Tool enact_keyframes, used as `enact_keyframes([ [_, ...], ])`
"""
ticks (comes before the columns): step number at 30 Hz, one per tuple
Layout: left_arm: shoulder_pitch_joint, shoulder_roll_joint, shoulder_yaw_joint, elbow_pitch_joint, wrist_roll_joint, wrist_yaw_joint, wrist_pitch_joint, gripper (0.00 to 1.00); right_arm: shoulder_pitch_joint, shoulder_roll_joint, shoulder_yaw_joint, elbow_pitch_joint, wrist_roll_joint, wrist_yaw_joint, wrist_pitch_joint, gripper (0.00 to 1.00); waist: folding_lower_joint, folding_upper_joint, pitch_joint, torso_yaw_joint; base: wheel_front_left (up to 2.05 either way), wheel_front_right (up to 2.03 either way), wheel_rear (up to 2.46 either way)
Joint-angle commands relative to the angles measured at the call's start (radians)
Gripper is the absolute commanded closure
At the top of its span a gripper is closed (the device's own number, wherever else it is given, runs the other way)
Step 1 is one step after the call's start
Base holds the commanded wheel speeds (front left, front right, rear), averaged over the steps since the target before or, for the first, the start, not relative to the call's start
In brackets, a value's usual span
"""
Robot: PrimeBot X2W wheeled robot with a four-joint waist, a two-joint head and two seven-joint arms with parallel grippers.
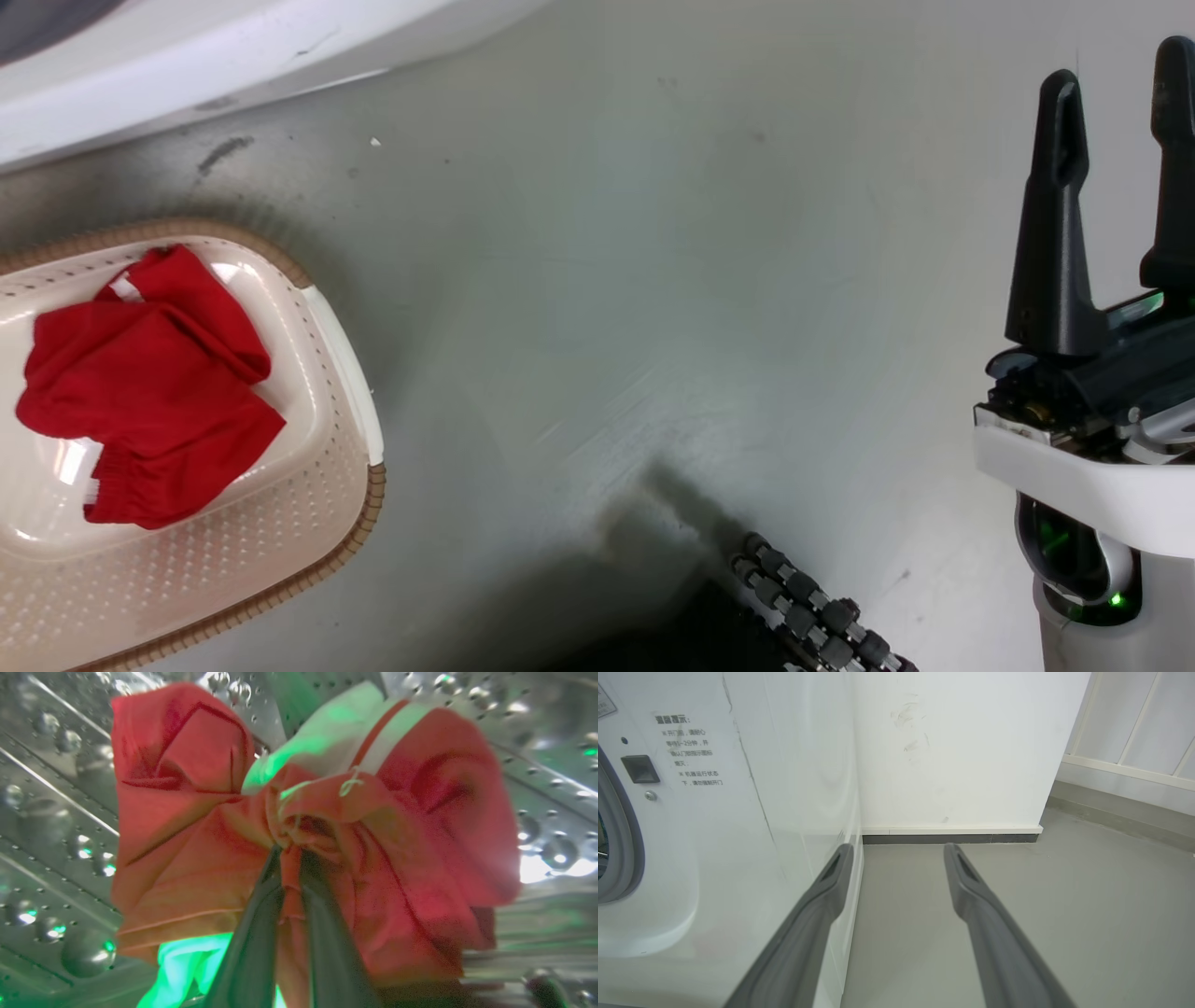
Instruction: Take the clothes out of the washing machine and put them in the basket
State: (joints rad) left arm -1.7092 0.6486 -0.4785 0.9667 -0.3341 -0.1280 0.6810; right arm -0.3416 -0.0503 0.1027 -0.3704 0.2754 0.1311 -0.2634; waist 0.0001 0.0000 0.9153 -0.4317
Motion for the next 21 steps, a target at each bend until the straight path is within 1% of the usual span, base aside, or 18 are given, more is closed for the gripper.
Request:
enact_keyframes([
  [1, 0.018, -0.007, -0.006, 0.005, -0.007, -0.002, -0.008, 1.00, -0.007, 0.000, 0.002, 0.001, -0.003, -0.001, -0.002, 0.00, -0.0001, 0.0000, -0.015, 0.006, 0.00, 0.00, 0.00],
  [6, 0.052, -0.008, -0.019, 0.021, -0.046, -0.001, -0.131, 1.00, 0.010, 0.000, 0.005, 0.011, -0.026, -0.001, -0.002, 0.00, -0.0001, 0.0000, -0.073, 0.022, 0.00, 0.00, 0.00],
  [13, 0.157, -0.021, -0.051, 0.054, -0.094, -0.001, -0.323, 1.00, 0.038, 0.000, 0.018, 0.028, -0.067, -0.001, -0.002, 0.00, -0.0001, 0.0000, -0.166, 0.050, 0.00, 0.00, 0.00],
  [21, 0.300, -0.065, -0.064, 0.093, -0.155, -0.001, -0.558, 1.00, 0.085, 0.000, 0.025, 0.052, -0.116, -0.001, -0.002, 0.00, -0.0001, 0.0000, -0.284, 0.088, 0.00, 0.00, 0.00],
])
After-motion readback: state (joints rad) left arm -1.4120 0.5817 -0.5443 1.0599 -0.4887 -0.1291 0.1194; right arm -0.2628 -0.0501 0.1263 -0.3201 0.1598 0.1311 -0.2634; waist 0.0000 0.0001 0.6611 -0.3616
